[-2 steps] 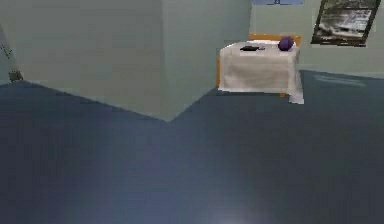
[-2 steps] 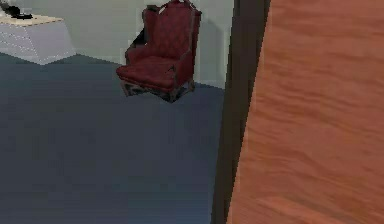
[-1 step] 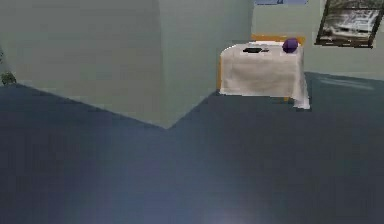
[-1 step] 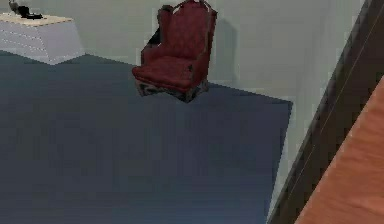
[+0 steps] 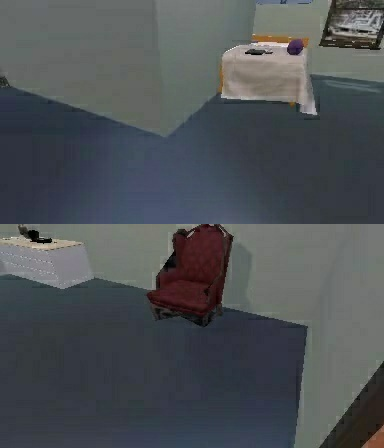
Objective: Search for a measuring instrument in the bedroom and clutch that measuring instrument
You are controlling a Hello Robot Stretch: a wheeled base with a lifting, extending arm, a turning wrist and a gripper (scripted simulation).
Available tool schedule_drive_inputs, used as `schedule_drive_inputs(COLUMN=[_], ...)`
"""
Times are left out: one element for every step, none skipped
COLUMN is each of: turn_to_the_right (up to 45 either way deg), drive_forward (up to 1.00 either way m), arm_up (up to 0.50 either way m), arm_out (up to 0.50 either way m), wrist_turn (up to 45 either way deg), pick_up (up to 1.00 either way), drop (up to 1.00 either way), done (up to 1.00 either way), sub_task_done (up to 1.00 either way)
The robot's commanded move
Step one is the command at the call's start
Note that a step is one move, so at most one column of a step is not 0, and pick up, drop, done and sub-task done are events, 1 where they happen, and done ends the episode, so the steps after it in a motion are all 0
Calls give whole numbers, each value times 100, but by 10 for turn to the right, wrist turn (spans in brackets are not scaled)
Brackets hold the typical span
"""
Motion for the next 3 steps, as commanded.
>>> schedule_drive_inputs(turn_to_the_right=[450, 270, 0], drive_forward=[0, 0, 15], arm_up=[0, 0, 0], arm_out=[0, 0, 0], wrist_turn=[0, 0, 0], pick_up=[0, 0, 0], drop=[0, 0, 0], done=[0, 0, 0], sub_task_done=[0, 0, 0])
